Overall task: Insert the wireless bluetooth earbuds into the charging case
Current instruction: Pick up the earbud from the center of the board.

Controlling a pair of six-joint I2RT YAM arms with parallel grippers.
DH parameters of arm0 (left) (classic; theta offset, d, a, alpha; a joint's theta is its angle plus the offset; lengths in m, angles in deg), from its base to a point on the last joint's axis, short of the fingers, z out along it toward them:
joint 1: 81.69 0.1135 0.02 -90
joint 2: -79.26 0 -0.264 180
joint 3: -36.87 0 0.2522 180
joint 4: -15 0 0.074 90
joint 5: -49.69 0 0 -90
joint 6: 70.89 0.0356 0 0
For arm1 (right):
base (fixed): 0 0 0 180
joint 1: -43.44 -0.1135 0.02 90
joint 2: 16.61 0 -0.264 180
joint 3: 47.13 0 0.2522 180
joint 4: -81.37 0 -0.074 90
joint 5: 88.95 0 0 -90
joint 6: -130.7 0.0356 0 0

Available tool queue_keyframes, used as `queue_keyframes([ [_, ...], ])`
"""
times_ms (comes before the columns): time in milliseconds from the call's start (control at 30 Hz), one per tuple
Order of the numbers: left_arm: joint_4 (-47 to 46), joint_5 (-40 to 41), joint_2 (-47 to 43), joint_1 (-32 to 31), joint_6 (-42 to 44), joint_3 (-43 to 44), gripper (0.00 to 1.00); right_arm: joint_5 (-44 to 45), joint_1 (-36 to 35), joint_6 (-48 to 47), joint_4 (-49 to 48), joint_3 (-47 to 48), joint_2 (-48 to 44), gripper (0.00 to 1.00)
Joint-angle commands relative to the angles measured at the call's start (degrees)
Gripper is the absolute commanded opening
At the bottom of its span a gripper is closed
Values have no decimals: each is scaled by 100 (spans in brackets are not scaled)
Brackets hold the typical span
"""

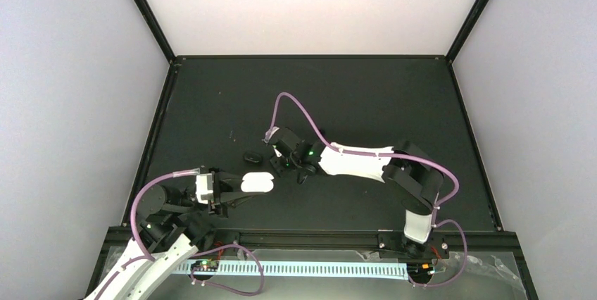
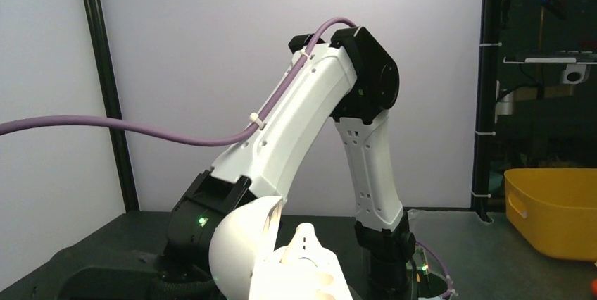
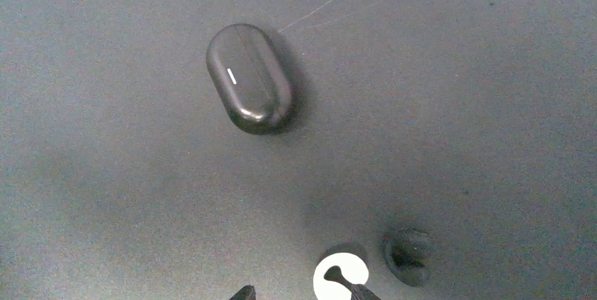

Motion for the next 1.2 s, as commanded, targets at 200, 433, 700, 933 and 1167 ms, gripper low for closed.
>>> queue_keyframes([
  [200, 77, 56, -92, 15, 77, 63, 1, -383, 22, 240, 272, 583, 600, 34],
  [433, 92, 67, -103, 20, 86, 63, 2, -70, 39, 272, 430, 645, 804, 33],
  [700, 97, 79, -81, 15, 95, 63, 2, 58, 100, 281, 504, 570, 898, 33],
  [933, 81, 86, -43, 19, 103, 54, 2, 287, 127, 298, 543, 391, 775, 31],
  [1167, 61, 106, -26, 18, 103, 54, 2, 544, 138, 342, 566, 247, 608, 28],
])
